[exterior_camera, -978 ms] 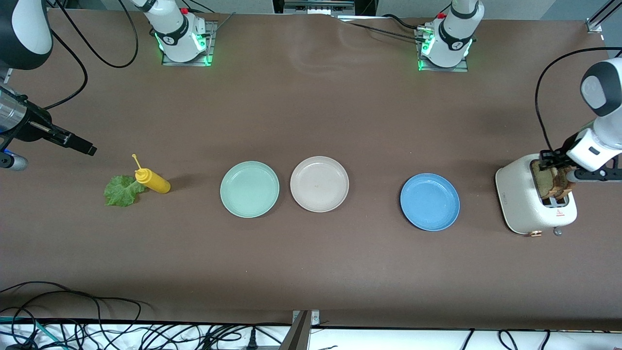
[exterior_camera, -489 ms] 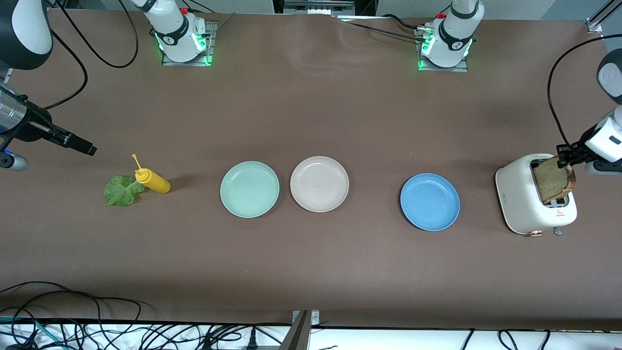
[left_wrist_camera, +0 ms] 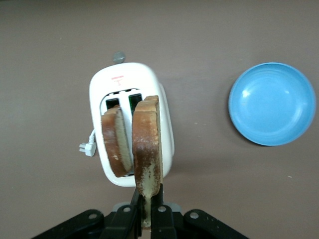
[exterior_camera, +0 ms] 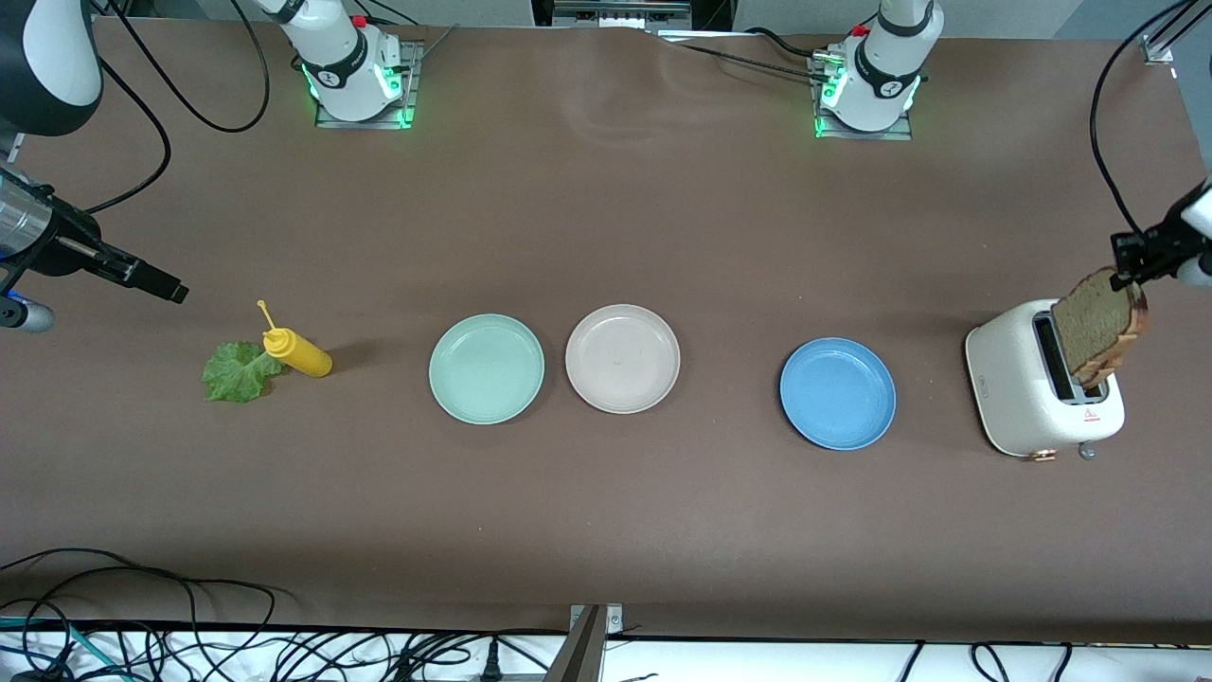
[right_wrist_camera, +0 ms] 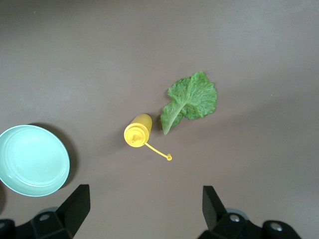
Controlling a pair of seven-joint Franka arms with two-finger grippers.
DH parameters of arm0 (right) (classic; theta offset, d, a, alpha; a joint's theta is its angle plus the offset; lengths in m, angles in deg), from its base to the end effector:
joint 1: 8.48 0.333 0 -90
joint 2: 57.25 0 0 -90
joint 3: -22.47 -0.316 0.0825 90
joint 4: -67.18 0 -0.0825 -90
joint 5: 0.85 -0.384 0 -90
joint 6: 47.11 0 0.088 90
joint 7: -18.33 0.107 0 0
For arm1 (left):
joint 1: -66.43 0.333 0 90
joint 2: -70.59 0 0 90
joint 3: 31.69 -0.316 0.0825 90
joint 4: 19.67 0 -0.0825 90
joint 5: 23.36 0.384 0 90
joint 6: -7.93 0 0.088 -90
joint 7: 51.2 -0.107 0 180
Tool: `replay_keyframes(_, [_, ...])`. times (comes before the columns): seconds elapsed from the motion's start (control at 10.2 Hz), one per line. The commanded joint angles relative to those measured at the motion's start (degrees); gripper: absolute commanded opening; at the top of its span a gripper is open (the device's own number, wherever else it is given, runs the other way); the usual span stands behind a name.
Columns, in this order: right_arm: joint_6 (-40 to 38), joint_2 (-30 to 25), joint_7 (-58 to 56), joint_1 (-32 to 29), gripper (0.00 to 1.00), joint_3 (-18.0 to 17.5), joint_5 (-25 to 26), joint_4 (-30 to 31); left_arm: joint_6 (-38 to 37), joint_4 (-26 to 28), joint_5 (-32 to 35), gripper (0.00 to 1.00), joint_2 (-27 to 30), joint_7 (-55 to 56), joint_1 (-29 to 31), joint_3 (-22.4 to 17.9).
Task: Make sandwich on beige plate with both arms
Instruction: 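Carry the bread slice with the left gripper onto the beige plate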
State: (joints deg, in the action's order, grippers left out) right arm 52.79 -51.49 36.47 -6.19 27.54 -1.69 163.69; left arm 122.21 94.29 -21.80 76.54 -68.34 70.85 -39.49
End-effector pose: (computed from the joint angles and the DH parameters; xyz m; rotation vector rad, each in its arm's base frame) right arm 0.5894 -0.0253 0.5278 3.0880 -0.5742 -0.0649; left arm 0.5263 0.1180 0.5183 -3.0956 0.1482 -0.1584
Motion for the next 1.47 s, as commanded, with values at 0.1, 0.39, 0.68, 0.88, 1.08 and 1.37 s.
replay_keyframes(0.1, [-0.9, 0.2, -0.8, -0.3, 1.0, 0.0, -0.8, -1.0, -1.9, 0.6, -11.1, 0.0, 1.3, -0.9, -0.3, 2.6])
replay_keyframes(0.39, [-0.9, 0.2, -0.8, -0.3, 1.0, 0.0, -0.8, -0.9, -1.9, 2.5, -22.0, 0.0, -1.7, 0.4, -0.4, 7.3])
replay_keyframes(0.68, [-1.0, 0.1, -2.4, -0.4, 1.0, 0.8, -0.8, -0.8, -1.6, 3.7, -29.8, 0.0, -5.3, 0.4, -0.6, 15.5])
replay_keyframes(0.88, [-1.0, 0.1, -2.5, -0.3, 1.0, 0.8, -0.8, -0.8, -1.3, 3.2, -41.3, 0.0, -11.3, -0.3, -1.5, 18.9])
replay_keyframes(1.08, [-1.0, 0.1, -2.5, -0.3, 1.0, 0.8, -0.8, -0.7, -0.3, 2.5, -52.8, 0.0, -17.5, -0.7, -5.4, 18.9])
replay_keyframes(1.37, [-1.0, 0.1, -2.5, -0.4, 1.0, 0.8, -0.8, -0.7, 1.8, -4.0, -54.6, 0.0, -25.5, -1.0, -12.0, 18.9])
